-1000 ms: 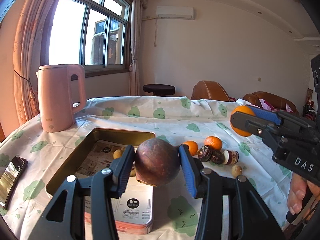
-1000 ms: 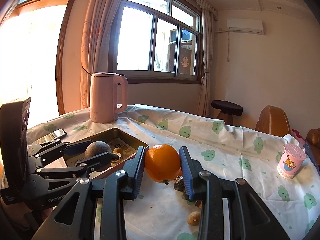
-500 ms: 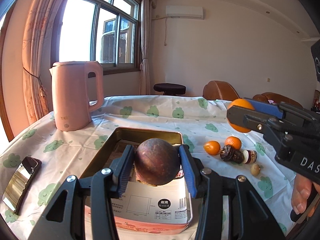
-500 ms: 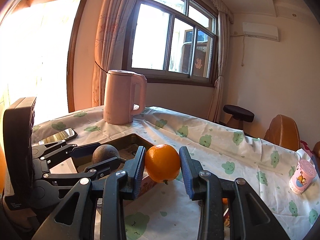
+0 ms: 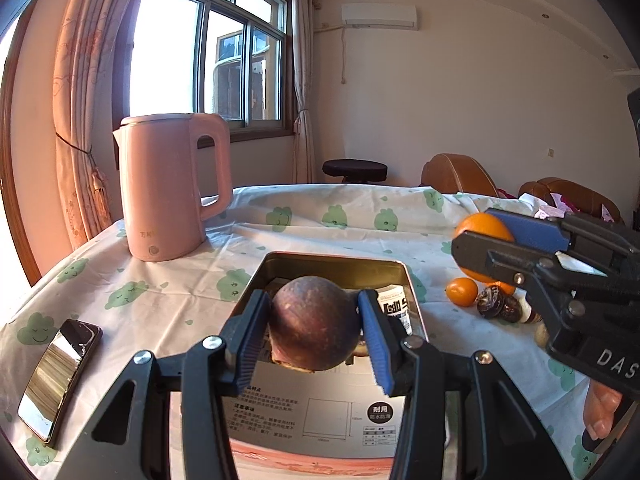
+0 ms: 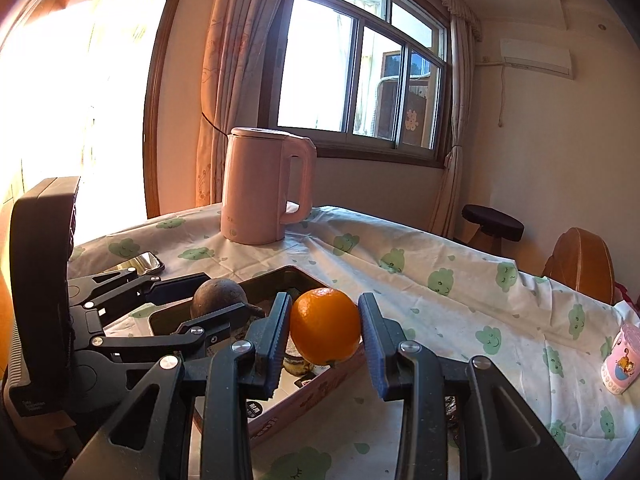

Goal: Organize fruits
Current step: 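Carry the passion fruit over the tin box with the left tool while the right tool carries the orange there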

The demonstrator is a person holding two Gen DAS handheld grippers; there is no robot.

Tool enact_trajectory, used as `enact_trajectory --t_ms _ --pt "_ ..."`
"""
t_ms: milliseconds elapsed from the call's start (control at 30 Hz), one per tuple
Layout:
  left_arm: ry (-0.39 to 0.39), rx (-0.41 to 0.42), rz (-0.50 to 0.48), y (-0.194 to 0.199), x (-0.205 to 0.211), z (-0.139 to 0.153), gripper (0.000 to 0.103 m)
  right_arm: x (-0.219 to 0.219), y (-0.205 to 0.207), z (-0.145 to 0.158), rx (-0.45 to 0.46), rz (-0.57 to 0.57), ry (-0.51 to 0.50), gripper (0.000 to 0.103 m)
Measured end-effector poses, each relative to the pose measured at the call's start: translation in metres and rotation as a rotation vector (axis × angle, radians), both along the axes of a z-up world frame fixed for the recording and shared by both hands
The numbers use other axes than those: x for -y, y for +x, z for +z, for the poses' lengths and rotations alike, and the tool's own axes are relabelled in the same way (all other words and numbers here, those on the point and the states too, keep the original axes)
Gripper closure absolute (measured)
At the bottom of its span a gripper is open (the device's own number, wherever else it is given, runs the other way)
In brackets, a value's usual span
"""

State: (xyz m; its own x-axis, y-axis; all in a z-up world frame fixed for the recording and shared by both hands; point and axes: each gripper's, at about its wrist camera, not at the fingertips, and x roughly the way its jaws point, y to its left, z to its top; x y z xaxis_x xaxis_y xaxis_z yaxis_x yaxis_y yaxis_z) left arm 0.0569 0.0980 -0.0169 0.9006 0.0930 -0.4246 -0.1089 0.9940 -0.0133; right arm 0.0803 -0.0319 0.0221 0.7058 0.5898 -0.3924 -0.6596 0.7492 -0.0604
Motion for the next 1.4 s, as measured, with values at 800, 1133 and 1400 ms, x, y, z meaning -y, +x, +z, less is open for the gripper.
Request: enact_trajectory --t_ms 800,1133,1400 --pt "-0.012 -0.075 0.041 0.019 -0.027 -0.009 0.055 -0.029 0.016 -0.031 -0.087 0.016 -0.007 0.066" --pt "-0.038 -0.15 0.032 0.031 -0.032 -0.017 0.055 -0.04 0.018 -0.043 -0.121 0.034 -0.038 0.066" --pt "-0.036 -0.207 0.032 0.039 -0.031 -0.023 0.055 -0.049 0.024 -0.051 -0.159 0.047 -0.086 0.066"
